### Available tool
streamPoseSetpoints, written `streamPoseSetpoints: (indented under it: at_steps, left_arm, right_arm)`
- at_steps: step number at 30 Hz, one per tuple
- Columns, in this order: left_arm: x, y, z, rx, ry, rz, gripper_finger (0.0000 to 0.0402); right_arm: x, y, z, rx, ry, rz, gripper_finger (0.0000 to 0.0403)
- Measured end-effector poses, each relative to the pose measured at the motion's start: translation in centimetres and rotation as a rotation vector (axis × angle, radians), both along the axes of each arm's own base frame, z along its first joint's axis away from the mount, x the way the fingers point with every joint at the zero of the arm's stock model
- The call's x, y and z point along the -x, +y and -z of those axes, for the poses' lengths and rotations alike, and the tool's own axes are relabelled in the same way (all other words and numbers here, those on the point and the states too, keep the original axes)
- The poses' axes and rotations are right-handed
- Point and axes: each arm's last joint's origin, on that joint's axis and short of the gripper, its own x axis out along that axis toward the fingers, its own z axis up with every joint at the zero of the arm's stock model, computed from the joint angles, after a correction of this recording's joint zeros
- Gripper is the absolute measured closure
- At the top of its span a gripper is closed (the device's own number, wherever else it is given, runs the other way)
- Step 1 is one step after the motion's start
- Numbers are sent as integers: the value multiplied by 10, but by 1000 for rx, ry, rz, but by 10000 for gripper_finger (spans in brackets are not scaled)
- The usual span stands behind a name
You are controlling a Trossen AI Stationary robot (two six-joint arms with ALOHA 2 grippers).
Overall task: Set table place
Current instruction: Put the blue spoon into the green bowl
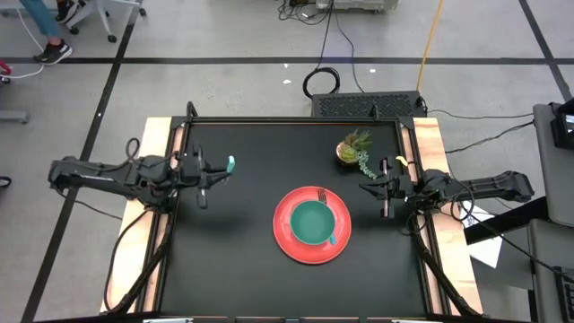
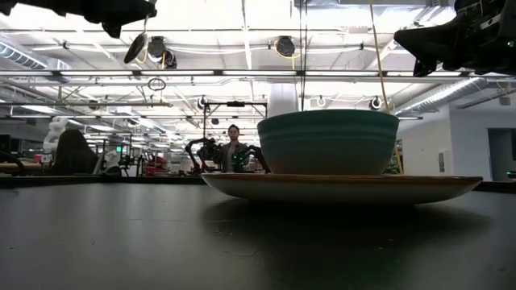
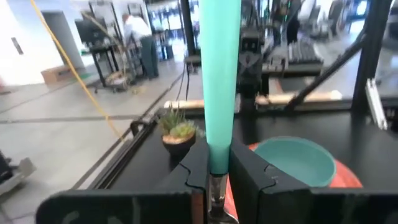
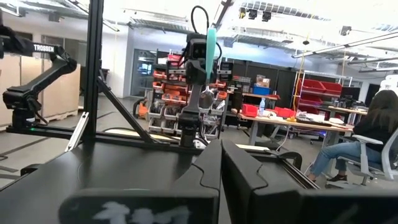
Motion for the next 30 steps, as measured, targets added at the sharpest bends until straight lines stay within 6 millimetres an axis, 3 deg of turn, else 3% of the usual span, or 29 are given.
streamPoseSetpoints:
  at_steps: [10,20,30]
  left_arm:
    - [2,-1,31,2,-93,29,364]
    - [13,-3,35,1,-145,142,364]
    - [13,-3,55,47,-110,190,364]
  right_arm:
    - [0,0,0,-1,0,0,403]
    - [0,0,0,2,0,0,403]
    - [0,0,0,6,0,1,403]
